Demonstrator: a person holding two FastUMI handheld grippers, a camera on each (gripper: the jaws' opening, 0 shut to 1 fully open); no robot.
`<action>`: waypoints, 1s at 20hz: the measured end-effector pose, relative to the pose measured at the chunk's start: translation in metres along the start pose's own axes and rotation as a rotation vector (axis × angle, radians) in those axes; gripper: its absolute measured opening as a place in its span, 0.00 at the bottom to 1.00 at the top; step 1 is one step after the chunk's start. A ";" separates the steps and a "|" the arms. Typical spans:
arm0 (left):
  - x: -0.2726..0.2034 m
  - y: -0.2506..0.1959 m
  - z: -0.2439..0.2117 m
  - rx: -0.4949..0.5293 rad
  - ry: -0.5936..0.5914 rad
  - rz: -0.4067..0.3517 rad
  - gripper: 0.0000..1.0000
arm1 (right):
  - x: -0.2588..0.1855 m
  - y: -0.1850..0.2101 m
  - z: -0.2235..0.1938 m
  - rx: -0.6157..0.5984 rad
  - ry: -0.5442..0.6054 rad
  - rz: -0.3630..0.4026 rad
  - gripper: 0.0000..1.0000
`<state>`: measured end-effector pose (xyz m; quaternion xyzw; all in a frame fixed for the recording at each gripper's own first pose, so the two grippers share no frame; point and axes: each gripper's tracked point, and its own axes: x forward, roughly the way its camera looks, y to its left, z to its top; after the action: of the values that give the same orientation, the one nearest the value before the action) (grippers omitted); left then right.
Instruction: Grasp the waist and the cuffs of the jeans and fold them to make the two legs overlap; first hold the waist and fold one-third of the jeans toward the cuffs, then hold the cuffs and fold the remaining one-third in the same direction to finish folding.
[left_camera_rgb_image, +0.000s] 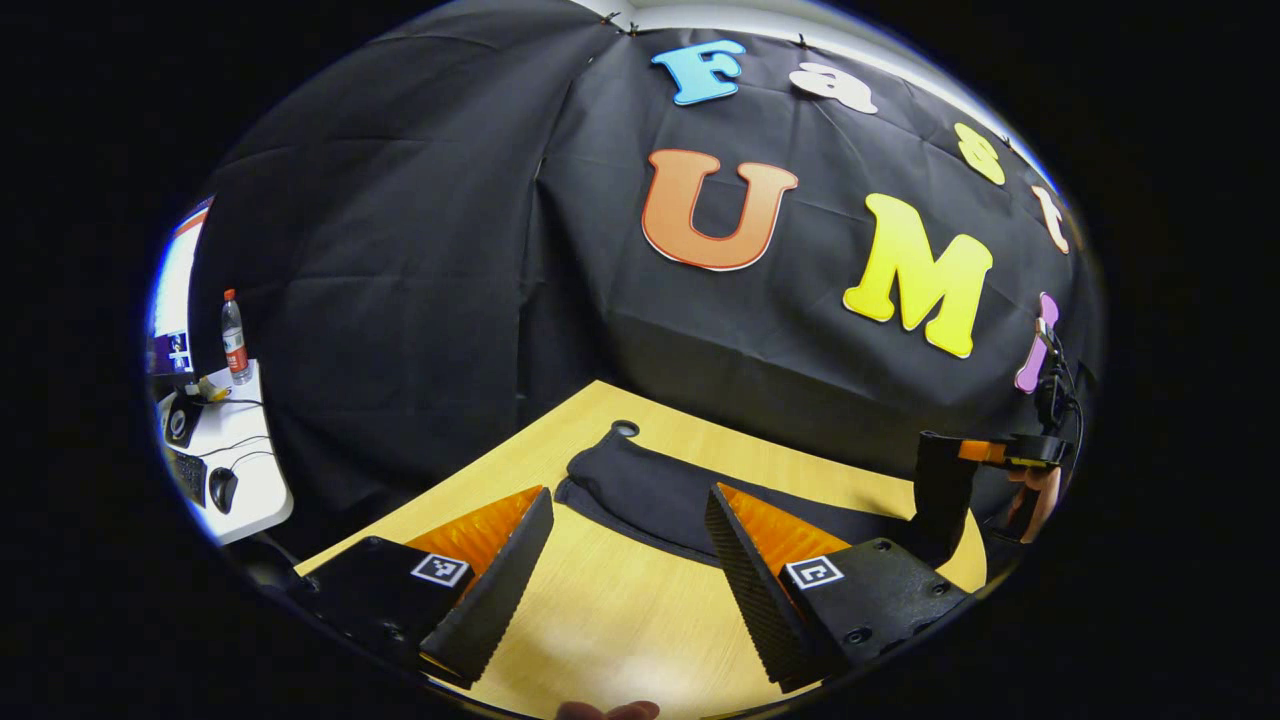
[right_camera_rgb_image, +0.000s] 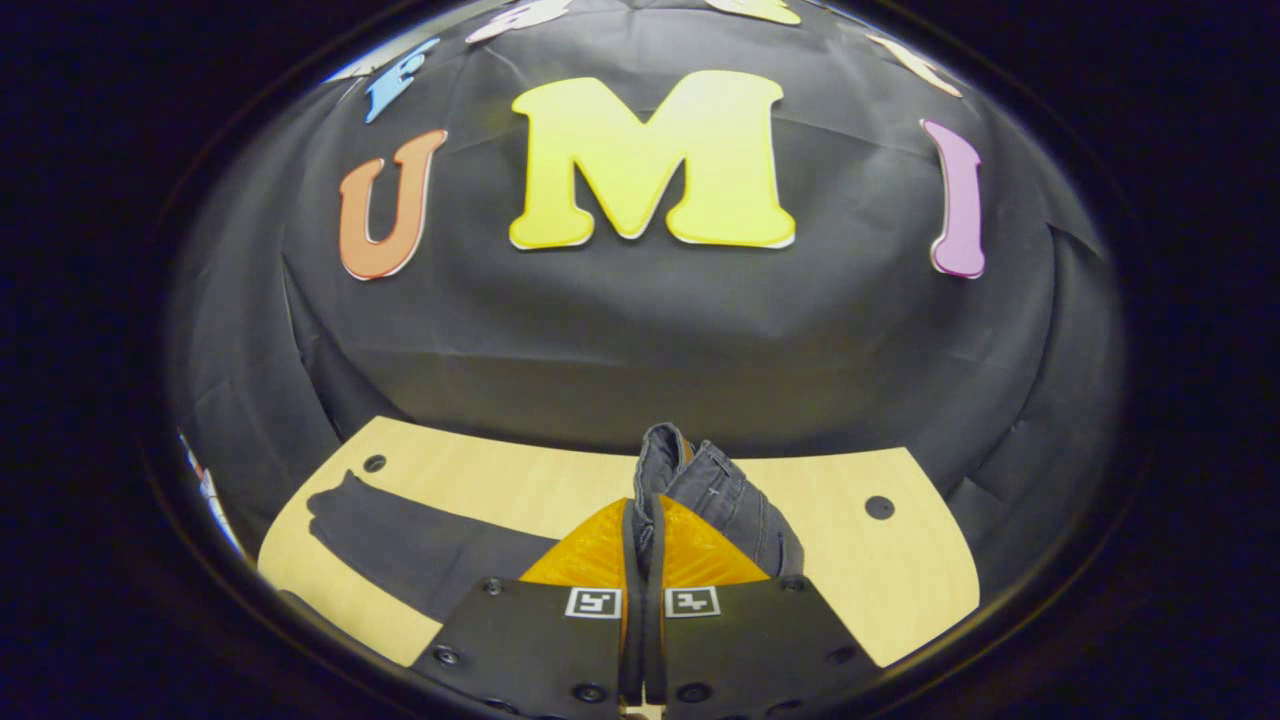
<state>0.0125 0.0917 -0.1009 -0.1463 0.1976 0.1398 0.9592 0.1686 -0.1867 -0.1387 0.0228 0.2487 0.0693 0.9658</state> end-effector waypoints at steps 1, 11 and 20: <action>0.001 0.004 0.000 -0.006 0.002 0.002 0.99 | -0.001 0.000 0.001 -0.008 -0.006 0.014 0.01; 0.000 0.041 0.002 -0.058 -0.005 0.034 0.99 | -0.001 0.006 0.000 -0.076 0.036 0.136 0.01; 0.001 0.072 0.002 -0.078 0.002 0.064 0.99 | -0.005 0.001 -0.011 -0.171 0.127 0.136 0.01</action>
<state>-0.0095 0.1586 -0.1158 -0.1772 0.1975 0.1777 0.9476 0.1592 -0.1862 -0.1456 -0.0473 0.3005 0.1568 0.9396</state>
